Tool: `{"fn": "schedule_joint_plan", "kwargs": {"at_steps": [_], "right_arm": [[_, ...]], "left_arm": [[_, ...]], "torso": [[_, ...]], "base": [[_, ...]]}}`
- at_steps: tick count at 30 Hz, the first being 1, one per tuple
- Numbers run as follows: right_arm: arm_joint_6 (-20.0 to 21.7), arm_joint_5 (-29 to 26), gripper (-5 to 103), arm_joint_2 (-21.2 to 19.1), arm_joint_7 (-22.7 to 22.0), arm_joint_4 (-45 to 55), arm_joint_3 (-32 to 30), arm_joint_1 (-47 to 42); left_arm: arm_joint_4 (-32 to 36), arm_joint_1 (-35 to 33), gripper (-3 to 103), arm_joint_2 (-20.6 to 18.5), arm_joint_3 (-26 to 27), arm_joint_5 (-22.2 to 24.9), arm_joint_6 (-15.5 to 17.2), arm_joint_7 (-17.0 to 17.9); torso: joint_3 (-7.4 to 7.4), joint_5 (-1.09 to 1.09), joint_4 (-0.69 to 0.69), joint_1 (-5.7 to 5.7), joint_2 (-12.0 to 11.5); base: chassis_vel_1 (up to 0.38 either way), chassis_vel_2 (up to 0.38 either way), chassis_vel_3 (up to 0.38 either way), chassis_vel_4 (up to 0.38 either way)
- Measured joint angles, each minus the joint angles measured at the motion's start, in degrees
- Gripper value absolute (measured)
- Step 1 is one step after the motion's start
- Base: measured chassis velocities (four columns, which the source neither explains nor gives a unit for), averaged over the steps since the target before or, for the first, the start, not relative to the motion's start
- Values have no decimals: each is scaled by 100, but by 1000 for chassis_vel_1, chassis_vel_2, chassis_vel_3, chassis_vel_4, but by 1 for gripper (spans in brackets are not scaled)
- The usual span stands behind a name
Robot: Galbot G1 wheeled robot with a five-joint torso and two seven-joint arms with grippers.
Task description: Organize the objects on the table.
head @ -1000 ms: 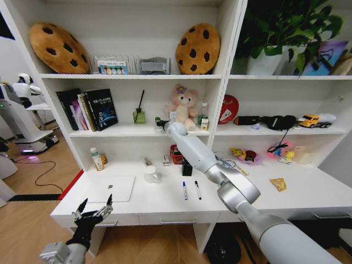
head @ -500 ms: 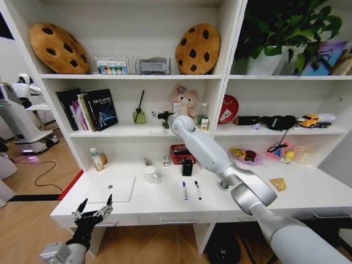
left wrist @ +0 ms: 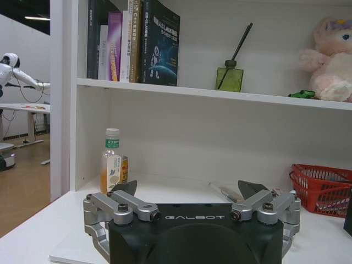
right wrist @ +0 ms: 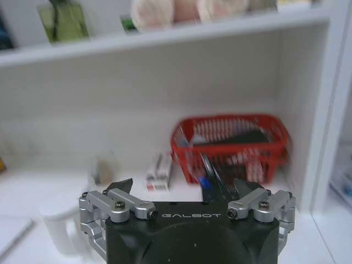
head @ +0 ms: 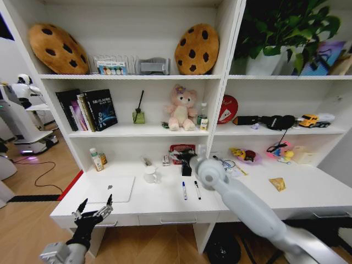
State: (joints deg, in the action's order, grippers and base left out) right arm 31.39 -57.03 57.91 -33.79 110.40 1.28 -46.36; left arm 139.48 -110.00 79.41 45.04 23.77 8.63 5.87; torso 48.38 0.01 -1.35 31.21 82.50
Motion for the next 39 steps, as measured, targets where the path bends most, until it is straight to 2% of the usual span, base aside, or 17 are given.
{"fn": "schedule_joint_plan", "kwargs": {"at_steps": [4,5,6,7,10,11,13,14,16,19,23,31,33,36,39], "right_arm": [[-96,361,100,153,185,-115,-205,-551],[-218,744,101,365,335,-247,-382,-962],[-287,914,97,475,407,-319,-436,-1094],[-287,914,97,475,407,-319,-436,-1094],[-541,1441,82,759,697,-577,-553,-1321],[-541,1441,82,759,697,-577,-553,-1321],[-584,1543,70,817,782,-688,-573,-1309],[-584,1543,70,817,782,-688,-573,-1309],[-594,1571,60,852,835,-801,-580,-1251],[-596,1573,54,885,923,-922,-553,-1167],[-603,1603,58,1015,1181,-1175,-488,-1011],[-591,1696,64,1257,1213,-1628,-370,-790],[-589,1727,70,1324,1231,-1799,-331,-686],[-584,1737,74,1357,1240,-2003,-255,-539],[-583,1741,74,1376,1247,-2163,-193,-436]], "left_arm": [[0,0,100,0,0,0,0,-1],[0,0,100,0,0,0,0,0],[0,0,100,0,0,0,0,0],[0,0,100,0,0,0,0,0],[0,0,100,0,0,0,0,0],[0,0,100,0,0,0,0,0],[0,0,100,0,0,0,0,0],[0,0,100,0,0,0,0,0],[0,0,100,0,0,0,0,0],[0,0,100,0,0,0,0,0],[0,0,100,0,0,0,0,0],[0,0,100,0,0,0,0,0],[0,0,100,0,0,0,0,0],[0,0,100,0,0,0,0,0],[0,0,100,0,0,0,0,0]], "torso": [[1,2,-2,0,0],[0,-1,-2,-1,0],[0,-2,1,0,0],[0,-2,1,0,0],[0,-2,1,0,0],[0,-2,1,0,0],[1,-2,1,1,0],[1,-2,1,1,0],[0,-2,1,1,0],[1,-3,0,1,0],[1,-2,0,1,0],[1,-1,0,1,-1],[1,-1,0,1,-1],[1,-2,0,1,-1],[1,-2,0,2,-1]], "base": [[0,0,0,0],[0,0,0,0],[0,0,0,0],[0,0,0,0],[0,0,0,0],[0,0,0,0],[0,0,0,0],[0,0,0,0],[0,0,0,0],[0,0,0,0],[0,0,0,0],[0,0,0,0],[0,0,0,0],[0,0,0,0],[0,0,0,0]]}}
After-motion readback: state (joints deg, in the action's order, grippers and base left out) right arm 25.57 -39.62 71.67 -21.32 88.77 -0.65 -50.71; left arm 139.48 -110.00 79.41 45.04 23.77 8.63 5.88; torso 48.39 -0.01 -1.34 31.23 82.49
